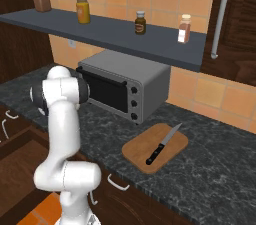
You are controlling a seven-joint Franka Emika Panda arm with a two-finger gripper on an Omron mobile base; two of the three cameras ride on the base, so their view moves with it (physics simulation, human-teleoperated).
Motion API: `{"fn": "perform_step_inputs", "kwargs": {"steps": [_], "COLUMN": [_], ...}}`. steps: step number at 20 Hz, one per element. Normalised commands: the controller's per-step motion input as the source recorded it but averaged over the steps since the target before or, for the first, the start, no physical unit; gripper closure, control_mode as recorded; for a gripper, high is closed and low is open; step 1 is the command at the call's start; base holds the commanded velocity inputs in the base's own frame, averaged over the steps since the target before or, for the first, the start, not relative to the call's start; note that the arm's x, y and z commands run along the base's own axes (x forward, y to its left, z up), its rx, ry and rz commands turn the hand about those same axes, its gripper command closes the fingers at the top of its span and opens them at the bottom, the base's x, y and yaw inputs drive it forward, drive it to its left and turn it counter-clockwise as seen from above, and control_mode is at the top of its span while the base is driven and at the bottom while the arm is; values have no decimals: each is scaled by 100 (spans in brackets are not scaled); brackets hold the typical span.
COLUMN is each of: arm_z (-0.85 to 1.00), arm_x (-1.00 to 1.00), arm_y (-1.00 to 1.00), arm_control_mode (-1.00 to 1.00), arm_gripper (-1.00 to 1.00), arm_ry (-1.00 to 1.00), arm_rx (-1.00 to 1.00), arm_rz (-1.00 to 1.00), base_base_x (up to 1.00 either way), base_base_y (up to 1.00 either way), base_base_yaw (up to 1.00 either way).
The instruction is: Pick up the knife from the drawer and place it on the cutting board. Then place the meat from the plate to the cutting board.
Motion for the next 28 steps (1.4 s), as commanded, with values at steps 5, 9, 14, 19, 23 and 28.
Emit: {"fn": "perform_step_inputs", "kwargs": {"steps": [5,9,14,19,23,28], "arm_z": [-16,-5,13,46,64,81], "arm_x": [-4,-61,-75,-62,-71,-61], "arm_y": [49,2,-17,-27,-50,-60], "arm_control_mode": [-100,-100,-100,-100,-100,-100], "arm_gripper": [100,100,100,100,100,100], "arm_ry": [0,-3,-14,-14,-3,3], "arm_rx": [0,0,0,5,10,13], "arm_rz": [0,0,0,-1,-8,-16], "base_base_x": [0,0,0,0,0,0], "base_base_y": [0,0,0,0,0,0], "base_base_yaw": [0,0,0,0,0,0]}}
